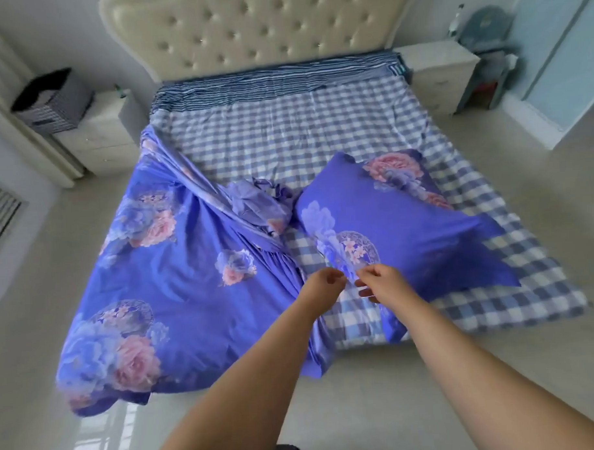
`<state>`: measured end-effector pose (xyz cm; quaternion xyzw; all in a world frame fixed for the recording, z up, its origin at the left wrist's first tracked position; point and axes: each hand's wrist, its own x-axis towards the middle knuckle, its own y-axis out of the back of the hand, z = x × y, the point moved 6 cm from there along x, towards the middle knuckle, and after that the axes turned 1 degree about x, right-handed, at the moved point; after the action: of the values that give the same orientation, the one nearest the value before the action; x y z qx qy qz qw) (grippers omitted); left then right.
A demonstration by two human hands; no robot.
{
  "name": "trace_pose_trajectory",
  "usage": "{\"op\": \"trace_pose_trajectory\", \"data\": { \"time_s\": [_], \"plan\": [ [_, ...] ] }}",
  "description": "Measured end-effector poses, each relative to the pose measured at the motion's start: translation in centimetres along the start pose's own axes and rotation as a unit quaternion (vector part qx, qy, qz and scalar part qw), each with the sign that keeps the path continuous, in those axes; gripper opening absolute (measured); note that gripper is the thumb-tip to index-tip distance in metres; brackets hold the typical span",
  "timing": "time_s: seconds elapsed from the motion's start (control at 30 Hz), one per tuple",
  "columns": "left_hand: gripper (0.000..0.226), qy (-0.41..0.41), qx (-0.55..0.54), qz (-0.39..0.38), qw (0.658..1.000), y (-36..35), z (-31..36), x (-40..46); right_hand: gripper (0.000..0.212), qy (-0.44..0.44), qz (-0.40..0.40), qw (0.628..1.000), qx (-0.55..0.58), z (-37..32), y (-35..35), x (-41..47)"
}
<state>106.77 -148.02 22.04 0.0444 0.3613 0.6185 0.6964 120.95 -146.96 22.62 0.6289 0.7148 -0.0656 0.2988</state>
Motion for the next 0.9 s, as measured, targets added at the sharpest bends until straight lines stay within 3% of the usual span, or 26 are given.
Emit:
{"op": "trace_pose_trajectory", "data": {
  "time_s": [0.13,0.3,0.47,0.57,0.7,0.9],
  "plan": [
    [0.027,0.032,-0.029,0.071,0.997,7.8,-6.5,-3.1,0.012,0.034,-0.077,0.996,-0.034,-3.7,-9.8,-1.3],
    [0.009,0.061,-0.069,0.148,0.985,20.1,-17.9,-8.7,0.017,0.064,-0.145,0.985,-0.074,-7.3,-26.0,-3.5],
    [0.022,0.109,-0.070,0.192,0.973,33.1,-31.0,-13.1,0.011,0.065,-0.199,0.976,-0.067,-11.5,-43.7,-5.6],
    [0.013,0.128,-0.048,0.195,0.971,39.9,-36.7,-14.4,0.011,0.057,-0.218,0.973,-0.058,-14.3,-52.0,-6.4],
    [0.023,0.127,-0.038,0.192,0.972,47.1,-41.1,-13.6,0.010,0.049,-0.221,0.972,-0.055,-17.2,-59.6,-5.7],
    [0.024,0.130,-0.035,0.176,0.975,59.7,-48.0,-7.1,0.011,0.015,-0.169,0.985,-0.028,-21.6,-72.7,2.1]
  ]
}}
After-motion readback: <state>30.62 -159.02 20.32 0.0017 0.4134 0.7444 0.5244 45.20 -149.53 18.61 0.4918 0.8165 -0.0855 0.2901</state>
